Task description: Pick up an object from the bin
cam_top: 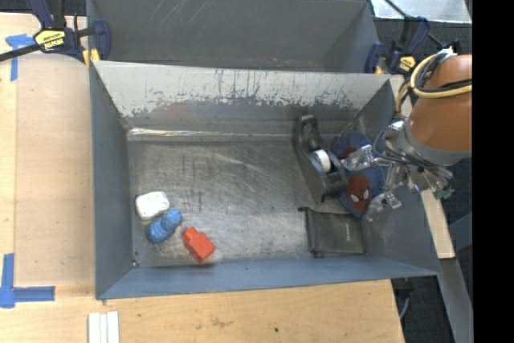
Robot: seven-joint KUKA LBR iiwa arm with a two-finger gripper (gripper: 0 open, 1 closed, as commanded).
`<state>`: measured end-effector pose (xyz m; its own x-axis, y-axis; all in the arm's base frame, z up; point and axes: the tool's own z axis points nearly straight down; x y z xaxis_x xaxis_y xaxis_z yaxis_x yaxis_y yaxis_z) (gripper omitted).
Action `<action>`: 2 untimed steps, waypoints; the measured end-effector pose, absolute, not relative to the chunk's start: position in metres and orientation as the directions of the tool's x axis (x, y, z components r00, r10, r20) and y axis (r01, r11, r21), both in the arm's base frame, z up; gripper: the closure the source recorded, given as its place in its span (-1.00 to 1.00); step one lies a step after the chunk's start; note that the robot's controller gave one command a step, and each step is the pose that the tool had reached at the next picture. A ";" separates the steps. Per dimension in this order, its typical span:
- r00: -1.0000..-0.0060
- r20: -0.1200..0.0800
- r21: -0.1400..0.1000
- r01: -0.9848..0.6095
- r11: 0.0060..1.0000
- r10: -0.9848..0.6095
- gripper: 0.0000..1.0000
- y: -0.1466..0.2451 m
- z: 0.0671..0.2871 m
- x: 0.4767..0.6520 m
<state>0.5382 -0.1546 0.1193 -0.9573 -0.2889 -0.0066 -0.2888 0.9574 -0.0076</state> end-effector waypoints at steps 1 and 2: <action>-0.860 0.002 -0.008 -0.511 0.860 -0.511 -1.00 -0.141 0.075 0.551; -0.804 -0.004 -0.017 -0.594 0.804 -0.594 -1.00 -0.061 0.077 0.544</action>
Offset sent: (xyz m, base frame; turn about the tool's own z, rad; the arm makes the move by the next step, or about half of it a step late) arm 0.0111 0.0200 -0.0493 -0.2510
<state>0.5445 -0.0608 0.0772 -0.8044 -0.5941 -0.0043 -0.5940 0.8043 -0.0171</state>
